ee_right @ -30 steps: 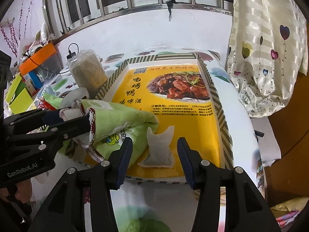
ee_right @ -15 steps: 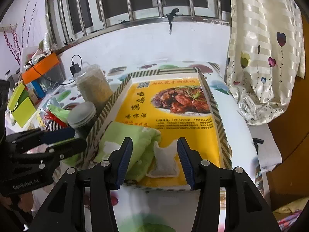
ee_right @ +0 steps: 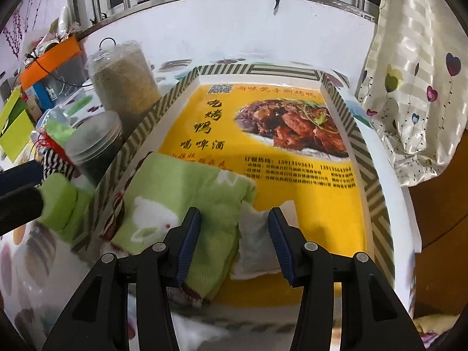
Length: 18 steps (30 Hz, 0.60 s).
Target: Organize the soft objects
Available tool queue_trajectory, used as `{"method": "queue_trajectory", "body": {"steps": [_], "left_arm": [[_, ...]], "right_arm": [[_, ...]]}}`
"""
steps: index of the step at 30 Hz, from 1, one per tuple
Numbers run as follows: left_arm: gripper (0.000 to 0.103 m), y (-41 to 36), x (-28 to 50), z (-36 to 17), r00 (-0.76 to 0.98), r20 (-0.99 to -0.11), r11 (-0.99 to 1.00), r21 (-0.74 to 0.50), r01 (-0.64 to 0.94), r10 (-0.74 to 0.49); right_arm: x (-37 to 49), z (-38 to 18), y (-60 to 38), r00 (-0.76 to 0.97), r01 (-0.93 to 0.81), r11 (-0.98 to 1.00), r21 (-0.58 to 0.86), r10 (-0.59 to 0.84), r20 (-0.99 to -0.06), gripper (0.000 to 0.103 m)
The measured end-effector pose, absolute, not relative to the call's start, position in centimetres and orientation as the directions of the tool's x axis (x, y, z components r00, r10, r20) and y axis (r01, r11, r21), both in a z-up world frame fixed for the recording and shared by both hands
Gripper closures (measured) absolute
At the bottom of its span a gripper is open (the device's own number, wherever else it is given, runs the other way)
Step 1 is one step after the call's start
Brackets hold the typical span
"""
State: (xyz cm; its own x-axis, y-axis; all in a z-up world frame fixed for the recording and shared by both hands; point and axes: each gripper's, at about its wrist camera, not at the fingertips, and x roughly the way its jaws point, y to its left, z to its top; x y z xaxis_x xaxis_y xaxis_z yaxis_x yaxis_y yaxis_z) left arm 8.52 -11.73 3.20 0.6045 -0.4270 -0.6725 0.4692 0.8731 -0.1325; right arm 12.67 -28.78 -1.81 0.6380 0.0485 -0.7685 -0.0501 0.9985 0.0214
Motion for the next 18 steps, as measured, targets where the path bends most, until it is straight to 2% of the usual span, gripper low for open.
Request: {"method": "queue_trajectory", "body": {"steps": [7, 18], "left_arm": [[0.061, -11.1, 8.2, 3.3, 0.613, -0.675, 0.884, -0.130, 0.449, -0.411], [0.061, -9.5, 6.1, 3.9, 0.633, -0.674, 0.904, -0.129, 0.407, -0.381]], "right_arm": [[13.1, -1.1, -29.1, 0.656, -0.035, 0.999, 0.005, 0.027, -0.754, 0.054], [9.3, 2.2, -27.9, 0.708, -0.080, 0.996, 0.041, 0.086, -0.701, 0.054]]}}
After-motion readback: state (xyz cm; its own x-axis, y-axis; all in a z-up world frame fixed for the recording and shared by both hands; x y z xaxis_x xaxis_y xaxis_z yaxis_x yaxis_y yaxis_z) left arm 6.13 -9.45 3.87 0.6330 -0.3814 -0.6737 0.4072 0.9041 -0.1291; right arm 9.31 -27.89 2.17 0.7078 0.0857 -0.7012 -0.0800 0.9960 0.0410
